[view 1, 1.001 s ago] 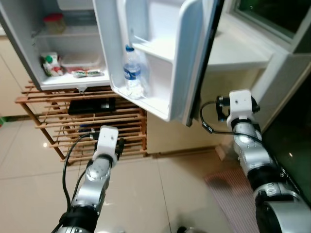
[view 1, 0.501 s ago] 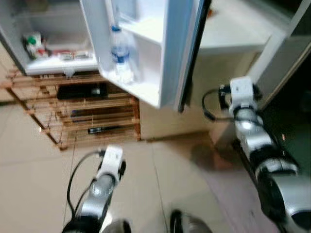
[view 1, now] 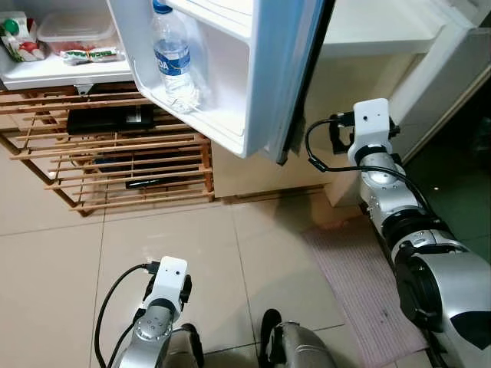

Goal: Restocking fridge

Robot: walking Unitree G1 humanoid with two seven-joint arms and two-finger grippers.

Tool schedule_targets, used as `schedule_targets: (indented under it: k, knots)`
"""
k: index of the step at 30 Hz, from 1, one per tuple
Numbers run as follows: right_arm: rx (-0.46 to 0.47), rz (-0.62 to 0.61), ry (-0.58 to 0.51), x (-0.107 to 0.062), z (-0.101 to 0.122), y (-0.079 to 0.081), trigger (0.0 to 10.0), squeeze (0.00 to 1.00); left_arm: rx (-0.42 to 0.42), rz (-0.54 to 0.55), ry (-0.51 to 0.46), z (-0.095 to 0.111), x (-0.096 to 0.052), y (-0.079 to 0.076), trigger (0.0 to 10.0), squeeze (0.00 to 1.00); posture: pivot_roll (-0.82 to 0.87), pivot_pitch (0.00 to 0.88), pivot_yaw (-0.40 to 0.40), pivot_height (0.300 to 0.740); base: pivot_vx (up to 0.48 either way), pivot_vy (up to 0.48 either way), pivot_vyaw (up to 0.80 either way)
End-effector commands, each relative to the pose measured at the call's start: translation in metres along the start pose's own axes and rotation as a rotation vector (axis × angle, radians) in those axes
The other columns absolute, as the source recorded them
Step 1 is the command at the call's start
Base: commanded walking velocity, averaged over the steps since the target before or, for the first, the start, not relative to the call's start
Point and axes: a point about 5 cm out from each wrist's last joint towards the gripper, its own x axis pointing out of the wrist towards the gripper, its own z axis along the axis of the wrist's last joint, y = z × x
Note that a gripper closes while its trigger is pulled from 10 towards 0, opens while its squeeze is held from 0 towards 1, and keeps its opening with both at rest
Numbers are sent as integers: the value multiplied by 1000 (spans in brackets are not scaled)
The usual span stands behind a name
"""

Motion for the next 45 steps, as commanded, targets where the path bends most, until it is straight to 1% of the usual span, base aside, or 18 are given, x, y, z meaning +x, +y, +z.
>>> schedule_targets:
  k: [1, 10, 14, 16, 19, 22, 26, 27, 28, 29, 32, 33, 37, 39, 40, 41, 43, 45]
  knots:
    - [74, 18, -9, 4, 9, 6, 10000, 0, 13, -1, 16, -4, -4, -3, 10000, 0, 11, 286, -73, 740, 0, 0, 0]
    - [281, 191, -135, 8, 48, 55, 10000, 0, 11, 0, 46, -6, 0, -3, 10000, 0, 7, 261, -73, 740, 0, 0, 0]
    - [359, 287, -187, 6, 64, 74, 10000, 0, 27, -23, 135, -16, 3, -6, 10000, 0, -4, 238, -74, 740, 0, 0, 0]
    - [435, 378, -225, -1, 77, 91, 10000, 0, 15, -34, 276, -33, 5, -6, 10000, 0, -18, 207, -75, 740, 0, 0, 0]
    - [493, 433, -237, -7, 84, 101, 10000, 0, -1, -47, 342, -40, 7, -6, 10000, 0, -29, 181, -75, 740, 0, 0, 0]
    - [572, 534, -234, -20, 94, 115, 10000, 0, -25, -41, 383, -43, 9, -4, 10000, 0, -37, 155, -74, 740, 0, 0, 0]
    - [822, 940, -187, -71, 126, 138, 10000, 0, -52, -70, 393, -31, 18, -7, 10000, 0, -58, 52, -53, 740, 0, 0, 0]
    - [887, 1041, -187, -85, 136, 134, 10000, 0, -56, -88, 378, -23, 22, -10, 10000, 0, -63, 37, -48, 740, 0, 0, 0]
    - [887, 1041, -187, -85, 136, 134, 10000, 0, -56, -88, 378, -23, 22, -10, 10000, 0, -63, 37, -48, 740, 0, 0, 0]
    - [1010, 1169, -200, -100, 151, 114, 10000, 0, -59, -129, 341, -5, 30, -18, 10000, 0, -67, 11, -43, 740, 0, 0, 0]
    - [1064, 1203, -210, -104, 153, 99, 10000, 0, -57, -154, 312, 7, 34, -22, 10000, 0, -75, 0, -35, 740, 0, 0, 0]
    - [1057, 1160, -203, -97, 143, 84, 10000, 0, -55, -182, 271, 23, 39, -25, 10000, 0, -77, 0, -33, 740, 0, 0, 0]
    - [915, 904, -135, -75, 111, 61, 10000, 0, -85, -222, 200, 44, 45, -31, 10000, 0, -75, 0, -29, 740, 0, 0, 0]
    - [740, 595, -59, -52, 81, 41, 10000, 0, -102, -267, 117, 60, 46, -36, 10000, 0, -71, 0, -27, 740, 0, 0, 0]
    - [740, 595, -59, -52, 81, 41, 10000, 0, -102, -267, 117, 60, 46, -36, 10000, 0, -71, 0, -27, 740, 0, 0, 0]
    - [609, 374, 11, -40, 58, 19, 10000, 0, -100, -288, 24, 76, 48, -40, 10000, 0, -64, 0, -25, 740, 0, 0, 0]
    - [580, 335, 27, -40, 53, 13, 10000, 0, -101, -290, -2, 81, 48, -41, 10000, 0, -64, 0, -25, 740, 0, 0, 0]
    - [574, 226, 69, -37, 38, -4, 10000, 0, -83, -324, -178, 109, 45, -48, 10000, 0, -50, 0, -22, 740, 0, 0, 0]
